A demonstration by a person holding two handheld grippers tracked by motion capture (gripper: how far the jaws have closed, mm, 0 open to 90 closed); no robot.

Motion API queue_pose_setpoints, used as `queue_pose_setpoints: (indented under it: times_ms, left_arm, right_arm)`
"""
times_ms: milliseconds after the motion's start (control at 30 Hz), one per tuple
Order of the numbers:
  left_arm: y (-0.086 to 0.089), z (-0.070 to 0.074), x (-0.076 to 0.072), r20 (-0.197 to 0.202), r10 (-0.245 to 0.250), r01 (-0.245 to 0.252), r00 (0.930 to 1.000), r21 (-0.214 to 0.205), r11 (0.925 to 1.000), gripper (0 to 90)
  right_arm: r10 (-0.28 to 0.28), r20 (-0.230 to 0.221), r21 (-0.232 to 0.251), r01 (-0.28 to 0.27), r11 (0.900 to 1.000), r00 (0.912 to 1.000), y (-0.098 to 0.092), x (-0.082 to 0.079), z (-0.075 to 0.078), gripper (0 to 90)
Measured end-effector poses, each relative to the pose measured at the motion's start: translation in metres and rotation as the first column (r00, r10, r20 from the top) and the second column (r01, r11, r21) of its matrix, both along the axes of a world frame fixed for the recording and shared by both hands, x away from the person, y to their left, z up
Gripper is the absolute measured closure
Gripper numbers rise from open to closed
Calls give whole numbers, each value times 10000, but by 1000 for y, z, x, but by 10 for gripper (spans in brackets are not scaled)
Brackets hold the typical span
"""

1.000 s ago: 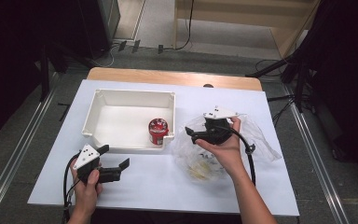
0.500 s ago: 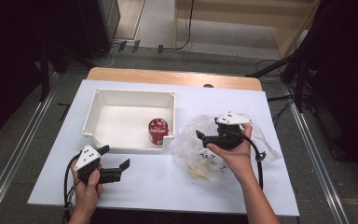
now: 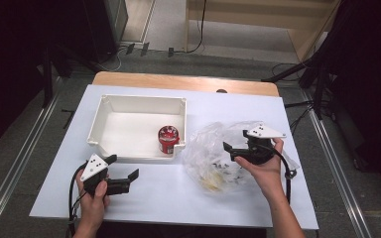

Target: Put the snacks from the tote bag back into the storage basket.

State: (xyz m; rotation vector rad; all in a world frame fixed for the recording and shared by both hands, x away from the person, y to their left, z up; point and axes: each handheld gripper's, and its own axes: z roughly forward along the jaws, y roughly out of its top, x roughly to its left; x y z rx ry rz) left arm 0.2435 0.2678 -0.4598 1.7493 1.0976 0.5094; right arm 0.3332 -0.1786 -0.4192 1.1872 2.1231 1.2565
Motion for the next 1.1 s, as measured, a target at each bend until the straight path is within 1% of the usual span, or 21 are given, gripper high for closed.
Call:
queue_pose_setpoints:
  times_ms: [167, 700, 967, 1100]
  left_arm:
    - [-1, 0, 0, -2, -6, 6, 10000, 41, 10000, 22]
    - [-2, -1, -1, 33, 59, -60, 10000, 142, 9999, 22]
    - [-2, -1, -1, 41, 108, -109, 9999, 166, 9998, 22]
    - [-3, -1, -1, 62, 110, -111, 9999, 174, 9998, 22]
  right_arm:
    - [-153, -37, 31, 153, 9999, 9999, -12, -4, -3, 144]
    - [-822, -64, 468, 824, 9955, 9966, -53, -16, -10, 145]
    - [-1093, -100, 635, 1098, 9919, 9940, -71, -26, -16, 145]
    - [-1120, 0, 717, 1117, 9912, 9937, -80, -33, -18, 145]
